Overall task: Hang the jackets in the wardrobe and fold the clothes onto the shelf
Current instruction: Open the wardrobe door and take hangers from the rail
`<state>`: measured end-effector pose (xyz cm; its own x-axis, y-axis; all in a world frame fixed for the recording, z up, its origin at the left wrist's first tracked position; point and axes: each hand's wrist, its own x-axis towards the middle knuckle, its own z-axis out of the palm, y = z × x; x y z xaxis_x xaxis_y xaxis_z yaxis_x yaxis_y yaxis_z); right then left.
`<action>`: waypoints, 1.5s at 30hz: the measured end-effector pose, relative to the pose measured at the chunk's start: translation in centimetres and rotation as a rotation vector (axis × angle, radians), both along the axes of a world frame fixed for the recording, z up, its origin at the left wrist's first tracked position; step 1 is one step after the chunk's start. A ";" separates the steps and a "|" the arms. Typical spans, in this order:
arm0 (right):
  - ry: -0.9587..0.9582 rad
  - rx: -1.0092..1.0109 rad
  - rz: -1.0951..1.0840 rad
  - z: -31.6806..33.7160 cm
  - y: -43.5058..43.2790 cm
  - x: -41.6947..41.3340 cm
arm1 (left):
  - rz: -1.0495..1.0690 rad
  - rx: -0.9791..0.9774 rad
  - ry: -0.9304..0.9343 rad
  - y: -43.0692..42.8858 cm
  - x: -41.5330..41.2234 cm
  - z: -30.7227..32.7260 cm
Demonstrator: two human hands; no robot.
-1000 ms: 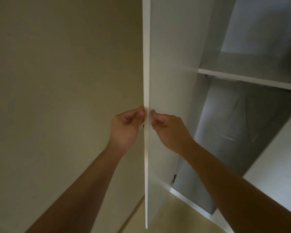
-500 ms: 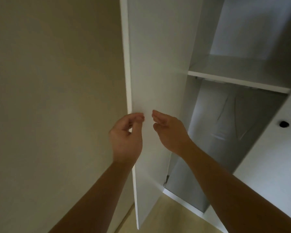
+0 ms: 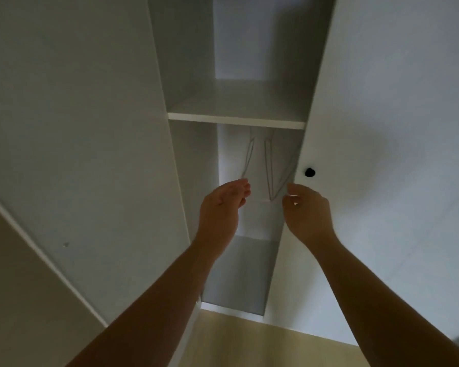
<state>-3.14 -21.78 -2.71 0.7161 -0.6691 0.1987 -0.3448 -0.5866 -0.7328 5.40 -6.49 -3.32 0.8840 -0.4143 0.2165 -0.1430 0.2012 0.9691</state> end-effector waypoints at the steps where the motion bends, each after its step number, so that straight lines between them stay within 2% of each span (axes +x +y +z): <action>1: -0.008 -0.014 -0.039 0.0 -1.8 -0.2 | -0.038 0.005 0.020 -1.6 0.1 -0.1; 5: 0.048 -0.099 -0.095 -0.1 -8.2 0.4 | -0.123 0.021 0.068 -6.7 0.1 -0.3; 10: 0.107 -0.164 -0.022 -0.3 -12.0 2.9 | -0.128 0.051 0.105 -10.3 0.1 0.1; 17: 0.134 -0.195 0.054 -0.6 -12.6 4.0 | -0.165 0.106 0.086 -11.3 0.8 -0.2; 23: 0.099 -0.170 0.033 -0.6 -10.1 0.3 | -0.273 0.155 0.041 -11.3 0.5 -0.3; 28: 0.027 -0.112 -0.074 -1.2 -6.8 -4.4 | -0.362 0.174 0.045 -11.5 -1.8 -0.2; 34: -0.037 -0.096 -0.242 -2.0 -3.5 -10.2 | -0.519 0.185 -0.056 -11.1 -6.2 -0.5; 42: 0.027 -0.078 -0.411 -0.9 -1.3 -15.5 | -0.633 0.218 -0.103 -10.0 -10.5 -0.4; 45: -0.197 -0.044 -0.494 -0.1 0.2 -17.3 | -0.702 0.228 -0.082 -9.9 -12.4 -0.3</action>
